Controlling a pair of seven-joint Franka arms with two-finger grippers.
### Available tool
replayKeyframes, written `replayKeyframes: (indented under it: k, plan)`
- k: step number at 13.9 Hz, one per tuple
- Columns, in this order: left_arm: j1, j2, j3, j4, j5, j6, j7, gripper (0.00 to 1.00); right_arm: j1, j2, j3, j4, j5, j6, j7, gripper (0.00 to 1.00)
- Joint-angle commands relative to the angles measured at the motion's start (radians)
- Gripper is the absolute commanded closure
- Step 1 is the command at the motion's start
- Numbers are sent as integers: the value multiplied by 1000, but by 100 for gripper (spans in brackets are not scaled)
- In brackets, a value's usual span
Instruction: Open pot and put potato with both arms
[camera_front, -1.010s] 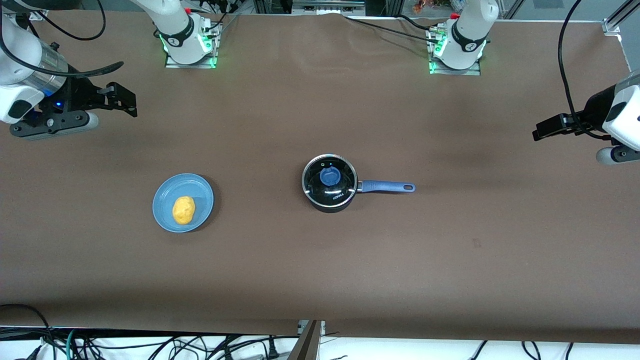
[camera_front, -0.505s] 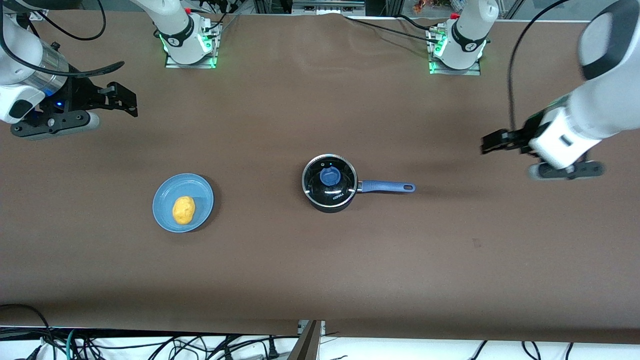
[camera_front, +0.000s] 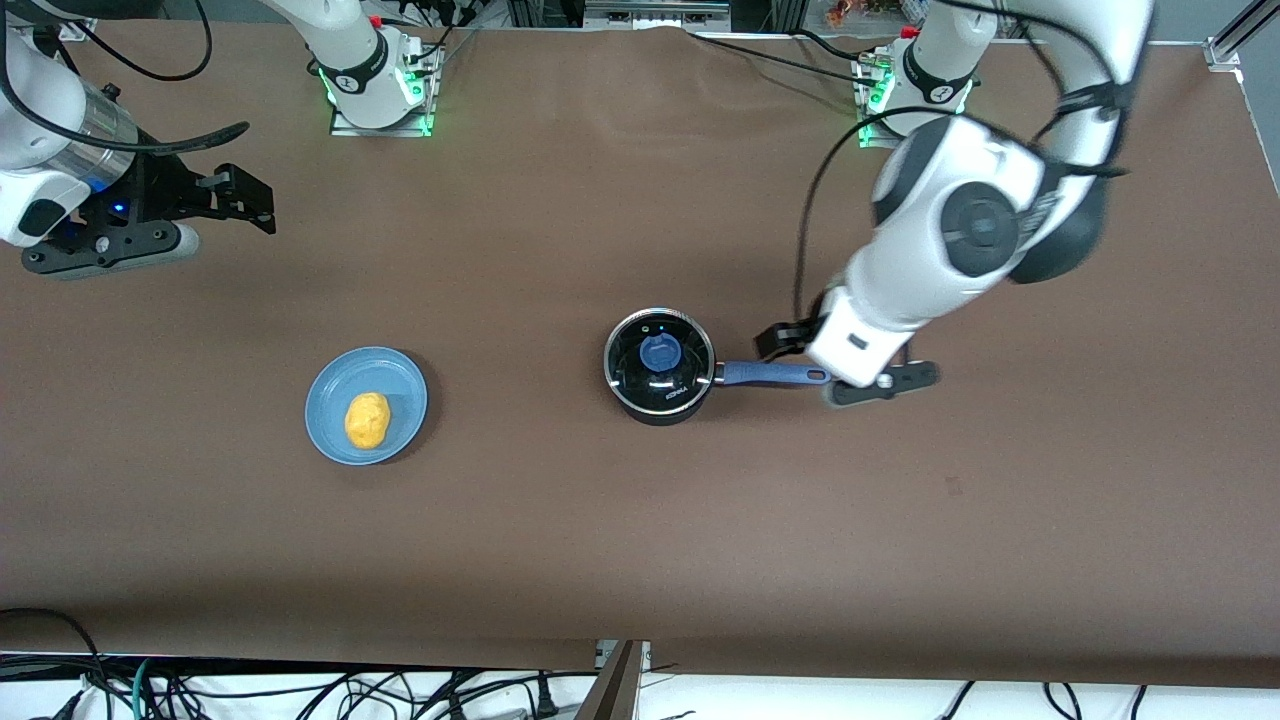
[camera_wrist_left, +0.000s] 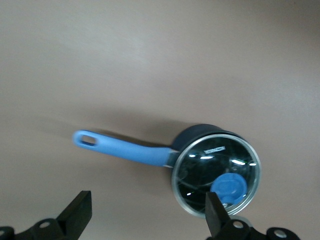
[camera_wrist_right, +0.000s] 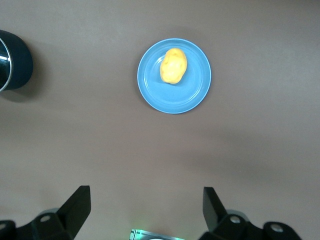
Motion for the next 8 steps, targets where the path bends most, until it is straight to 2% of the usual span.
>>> replayKeyframes:
  k: [1, 5, 7, 8]
  plan:
    - [-77, 76, 9, 19, 70, 81, -122, 0, -4, 0, 6, 11, 7, -4, -3, 1]
    - [-143, 155, -5, 30, 109, 165, -273, 0, -6, 52, 5, 7, 7, -12, -3, 1]
    - [-191, 193, -5, 42, 141, 199, -339, 0, -9, 149, 3, 10, 6, -21, -3, 1]
    - [-211, 215, -5, 62, 158, 199, -370, 0, -15, 166, 0, 8, 1, -12, -3, 1]
